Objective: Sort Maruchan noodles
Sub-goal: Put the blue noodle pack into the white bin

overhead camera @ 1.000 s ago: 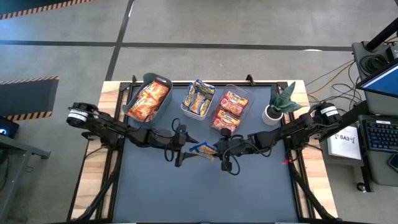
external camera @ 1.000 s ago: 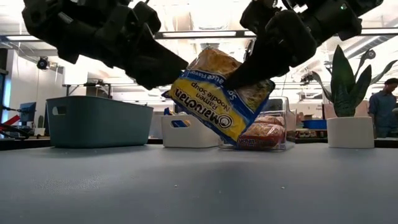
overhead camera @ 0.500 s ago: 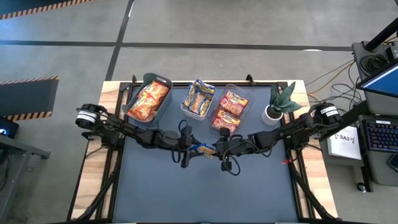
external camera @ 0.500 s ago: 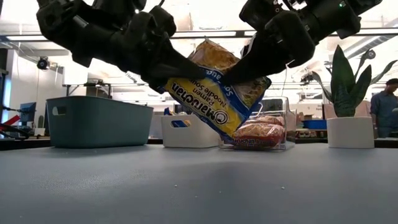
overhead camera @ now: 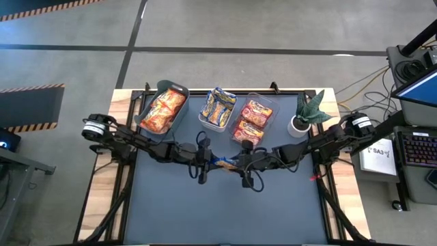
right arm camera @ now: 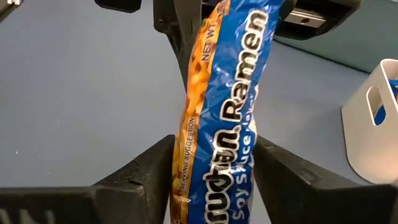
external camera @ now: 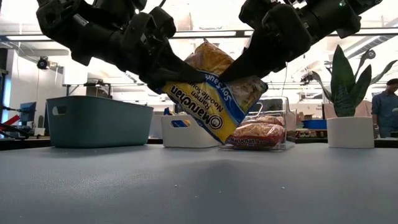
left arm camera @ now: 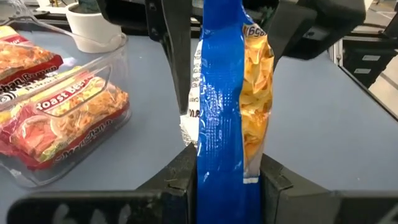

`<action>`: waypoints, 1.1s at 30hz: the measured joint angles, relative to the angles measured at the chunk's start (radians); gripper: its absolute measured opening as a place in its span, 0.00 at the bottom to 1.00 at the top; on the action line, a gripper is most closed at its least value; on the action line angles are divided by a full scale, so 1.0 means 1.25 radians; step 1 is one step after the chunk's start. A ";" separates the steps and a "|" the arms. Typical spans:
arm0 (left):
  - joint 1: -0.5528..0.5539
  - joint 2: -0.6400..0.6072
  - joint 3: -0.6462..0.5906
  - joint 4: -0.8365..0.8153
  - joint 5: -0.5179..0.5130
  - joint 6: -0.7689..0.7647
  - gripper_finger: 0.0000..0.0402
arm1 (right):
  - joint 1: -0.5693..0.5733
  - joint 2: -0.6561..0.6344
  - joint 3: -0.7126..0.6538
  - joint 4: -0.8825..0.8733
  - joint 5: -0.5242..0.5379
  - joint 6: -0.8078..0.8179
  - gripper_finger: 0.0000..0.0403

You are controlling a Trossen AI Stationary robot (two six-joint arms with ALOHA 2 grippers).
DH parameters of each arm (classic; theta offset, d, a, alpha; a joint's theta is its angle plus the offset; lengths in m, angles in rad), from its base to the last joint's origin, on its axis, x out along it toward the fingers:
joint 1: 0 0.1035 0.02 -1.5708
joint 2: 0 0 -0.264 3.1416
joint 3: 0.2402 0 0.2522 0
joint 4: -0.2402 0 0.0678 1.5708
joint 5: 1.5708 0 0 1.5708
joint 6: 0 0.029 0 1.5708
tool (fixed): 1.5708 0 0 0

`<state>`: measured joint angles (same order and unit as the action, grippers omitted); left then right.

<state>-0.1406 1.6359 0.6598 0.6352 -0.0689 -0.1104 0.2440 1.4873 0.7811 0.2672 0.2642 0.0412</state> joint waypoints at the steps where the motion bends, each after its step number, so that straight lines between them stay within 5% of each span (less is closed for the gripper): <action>1: 0.000 -0.001 0.000 -0.004 0.000 0.000 0.18 | 0.000 -0.003 0.000 -0.003 0.000 0.002 0.50; 10: 0.002 -0.097 -0.001 -0.100 -0.017 0.059 0.18 | 0.000 -0.100 0.000 -0.066 0.015 0.004 0.64; 21: 0.080 -0.284 0.000 -0.153 -0.273 0.305 0.19 | -0.002 -0.277 -0.001 -0.115 0.175 -0.049 0.71; 33: 0.320 -0.159 0.001 0.011 -0.258 0.178 0.19 | -0.018 -0.261 -0.001 -0.078 0.188 -0.069 0.68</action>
<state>0.2593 1.4369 0.6607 0.6485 -0.3919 0.1121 0.2217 1.1607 0.7803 0.1695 0.4995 -0.0456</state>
